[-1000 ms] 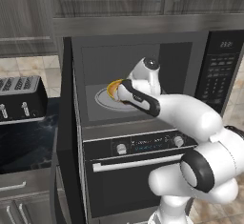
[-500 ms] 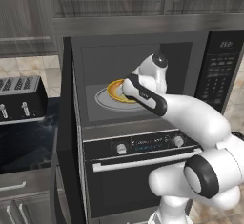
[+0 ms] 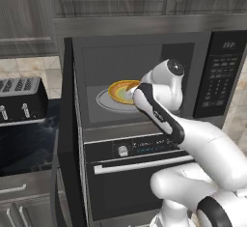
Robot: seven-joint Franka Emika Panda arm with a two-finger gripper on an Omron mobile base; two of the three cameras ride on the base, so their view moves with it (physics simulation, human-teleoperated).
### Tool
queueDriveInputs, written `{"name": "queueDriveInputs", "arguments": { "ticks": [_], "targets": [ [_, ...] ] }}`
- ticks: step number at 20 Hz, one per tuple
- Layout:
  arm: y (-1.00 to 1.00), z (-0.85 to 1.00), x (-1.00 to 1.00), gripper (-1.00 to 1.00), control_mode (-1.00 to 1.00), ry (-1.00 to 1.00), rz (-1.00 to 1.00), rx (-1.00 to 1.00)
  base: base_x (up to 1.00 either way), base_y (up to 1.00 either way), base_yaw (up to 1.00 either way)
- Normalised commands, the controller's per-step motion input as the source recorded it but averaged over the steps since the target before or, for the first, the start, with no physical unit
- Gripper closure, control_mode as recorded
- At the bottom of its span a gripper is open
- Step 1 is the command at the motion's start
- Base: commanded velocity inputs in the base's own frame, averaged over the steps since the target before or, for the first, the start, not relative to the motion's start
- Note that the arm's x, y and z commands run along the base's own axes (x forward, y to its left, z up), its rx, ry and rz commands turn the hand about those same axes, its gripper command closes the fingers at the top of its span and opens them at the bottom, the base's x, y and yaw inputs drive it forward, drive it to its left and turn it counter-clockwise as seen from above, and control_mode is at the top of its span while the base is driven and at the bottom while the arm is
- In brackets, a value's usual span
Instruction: Retrieve the reheated potato from the microwave, then place the potato, cheese, and condiment on the cutting board.
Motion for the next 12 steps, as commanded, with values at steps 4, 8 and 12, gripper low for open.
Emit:
{"name": "queueDriveInputs", "arguments": {
  "ticks": [4, 8, 12],
  "targets": [
    [0.00, 0.18, -0.52, 1.00, -1.00, -0.08, -0.13, 0.03, 0.00, 0.00, 0.00],
    [-0.10, 0.32, -0.50, 1.00, -1.00, 0.01, -0.18, 0.08, 0.00, 0.00, 0.00],
    [-0.20, 0.37, -0.54, 1.00, -1.00, 0.11, -0.15, 0.08, 0.00, 0.00, 0.00]
  ]
}}
